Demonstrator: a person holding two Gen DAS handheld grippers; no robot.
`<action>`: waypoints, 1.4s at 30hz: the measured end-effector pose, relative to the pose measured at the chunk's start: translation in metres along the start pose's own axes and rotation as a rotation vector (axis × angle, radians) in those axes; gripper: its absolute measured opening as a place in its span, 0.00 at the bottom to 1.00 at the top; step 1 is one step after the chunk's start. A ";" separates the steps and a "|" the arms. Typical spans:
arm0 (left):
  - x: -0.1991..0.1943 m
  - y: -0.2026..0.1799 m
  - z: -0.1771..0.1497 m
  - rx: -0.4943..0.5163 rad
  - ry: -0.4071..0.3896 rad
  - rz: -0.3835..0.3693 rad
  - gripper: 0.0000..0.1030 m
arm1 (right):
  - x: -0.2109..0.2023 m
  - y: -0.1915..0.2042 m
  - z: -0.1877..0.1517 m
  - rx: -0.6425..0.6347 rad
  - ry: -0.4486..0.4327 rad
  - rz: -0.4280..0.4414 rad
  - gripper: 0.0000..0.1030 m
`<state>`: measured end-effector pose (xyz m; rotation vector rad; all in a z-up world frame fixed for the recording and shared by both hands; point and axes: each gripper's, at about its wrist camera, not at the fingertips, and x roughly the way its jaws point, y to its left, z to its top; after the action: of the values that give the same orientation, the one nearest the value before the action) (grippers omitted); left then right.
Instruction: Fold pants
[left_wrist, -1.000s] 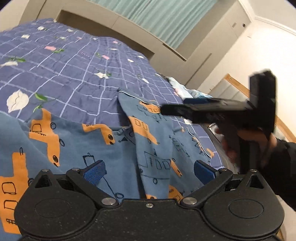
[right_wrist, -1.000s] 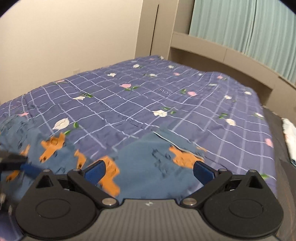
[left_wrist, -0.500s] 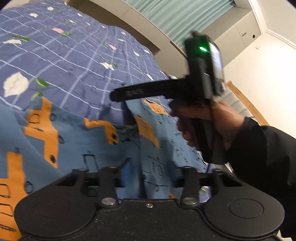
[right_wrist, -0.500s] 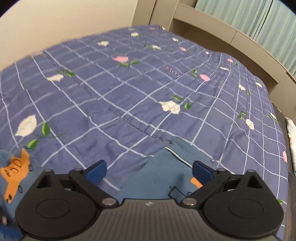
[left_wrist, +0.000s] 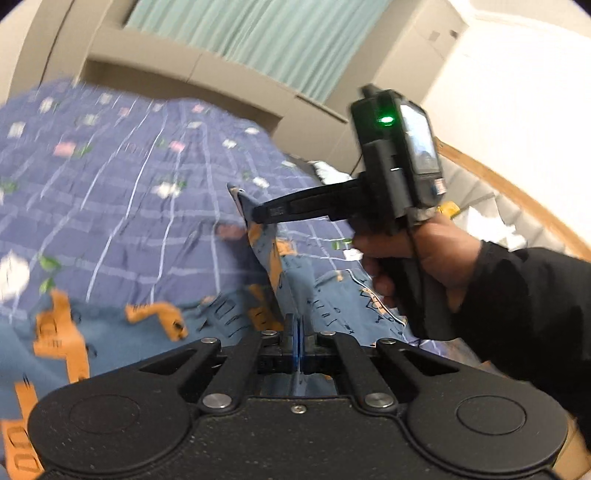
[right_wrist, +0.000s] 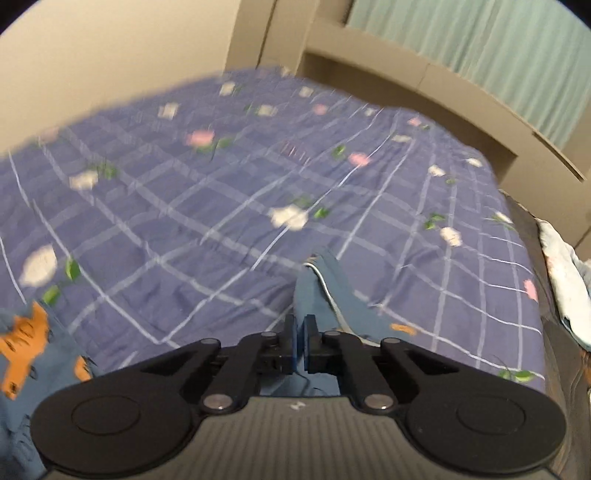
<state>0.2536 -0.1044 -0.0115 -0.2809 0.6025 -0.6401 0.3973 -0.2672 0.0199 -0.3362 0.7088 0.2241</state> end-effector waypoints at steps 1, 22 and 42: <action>-0.002 -0.007 -0.001 0.040 -0.004 0.006 0.00 | -0.014 -0.010 -0.005 0.038 -0.036 0.000 0.03; 0.023 -0.076 -0.052 0.432 0.157 0.021 0.00 | -0.108 -0.114 -0.185 0.556 -0.129 -0.049 0.04; 0.034 -0.076 -0.066 0.416 0.215 0.048 0.00 | -0.077 -0.178 -0.228 0.973 -0.137 0.135 0.50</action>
<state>0.1991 -0.1887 -0.0463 0.1928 0.6629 -0.7380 0.2597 -0.5239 -0.0504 0.6503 0.6301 0.0109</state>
